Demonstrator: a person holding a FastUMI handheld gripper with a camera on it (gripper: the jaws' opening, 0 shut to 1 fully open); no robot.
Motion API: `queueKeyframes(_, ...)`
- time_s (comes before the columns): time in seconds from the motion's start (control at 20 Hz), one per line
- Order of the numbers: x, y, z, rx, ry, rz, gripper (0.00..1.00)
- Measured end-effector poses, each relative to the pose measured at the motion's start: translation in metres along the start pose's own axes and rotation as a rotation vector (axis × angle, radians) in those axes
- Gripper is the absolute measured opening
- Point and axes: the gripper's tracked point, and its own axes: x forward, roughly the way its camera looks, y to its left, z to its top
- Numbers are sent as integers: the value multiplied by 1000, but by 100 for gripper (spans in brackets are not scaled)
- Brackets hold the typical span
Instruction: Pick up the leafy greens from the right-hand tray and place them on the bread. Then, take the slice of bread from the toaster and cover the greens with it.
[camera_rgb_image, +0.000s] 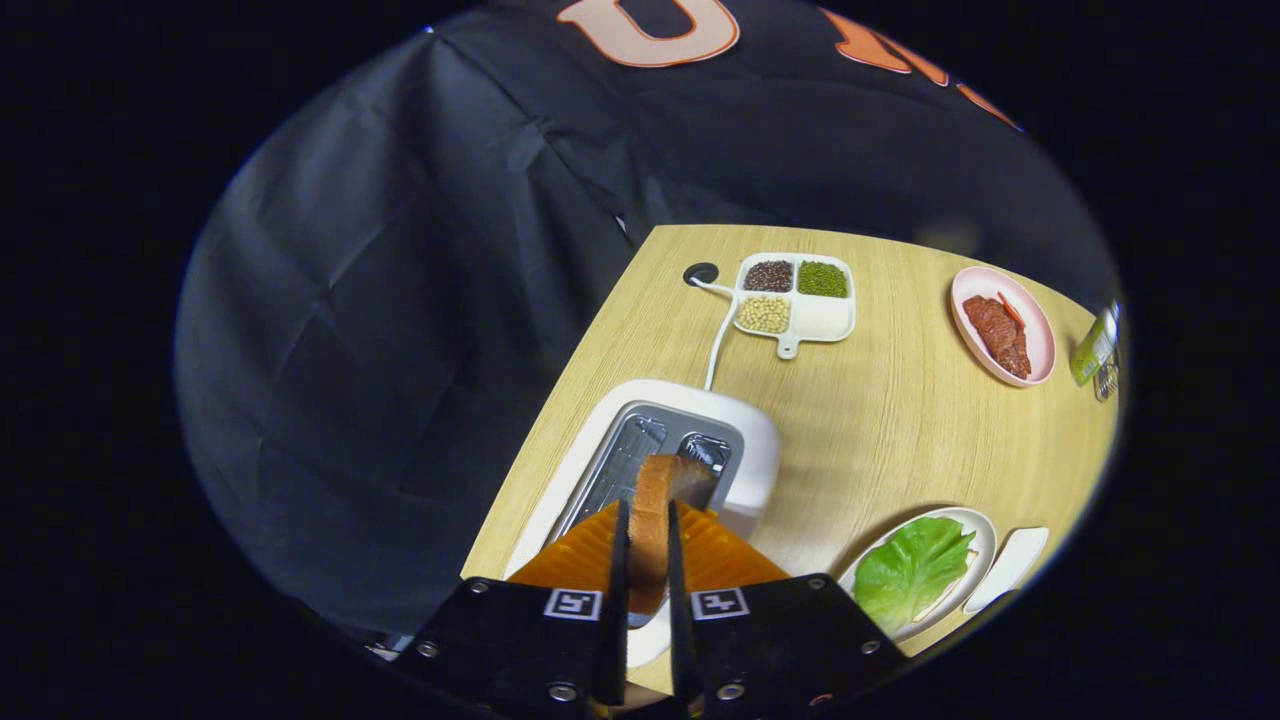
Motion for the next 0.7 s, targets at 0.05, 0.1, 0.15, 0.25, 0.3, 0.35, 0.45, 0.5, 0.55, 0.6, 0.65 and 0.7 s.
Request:
queueKeyframes(0.05,-2,0,1,14,-4,16,15)
queueKeyframes(0.1,-6,0,3,29,-18,31,14)
queueKeyframes(0.15,-10,-1,6,40,-30,43,12)
queueKeyframes(0.25,-19,-2,10,54,-56,64,11)
queueKeyframes(0.3,-25,-5,10,55,-69,62,12)
queueKeyframes(0.35,-31,-10,12,54,-86,61,11)
queueKeyframes(0.45,-43,-10,13,65,-115,87,11)
queueKeyframes(0.5,-50,-14,14,70,-134,95,11)
queueKeyframes(0.55,-58,-17,17,78,-155,106,11)
queueKeyframes(0.6,-65,-20,19,86,-174,122,11)
queueKeyframes(0.65,-70,-20,22,94,-193,138,11)
queueKeyframes(0.7,-76,-24,22,101,-210,153,11)
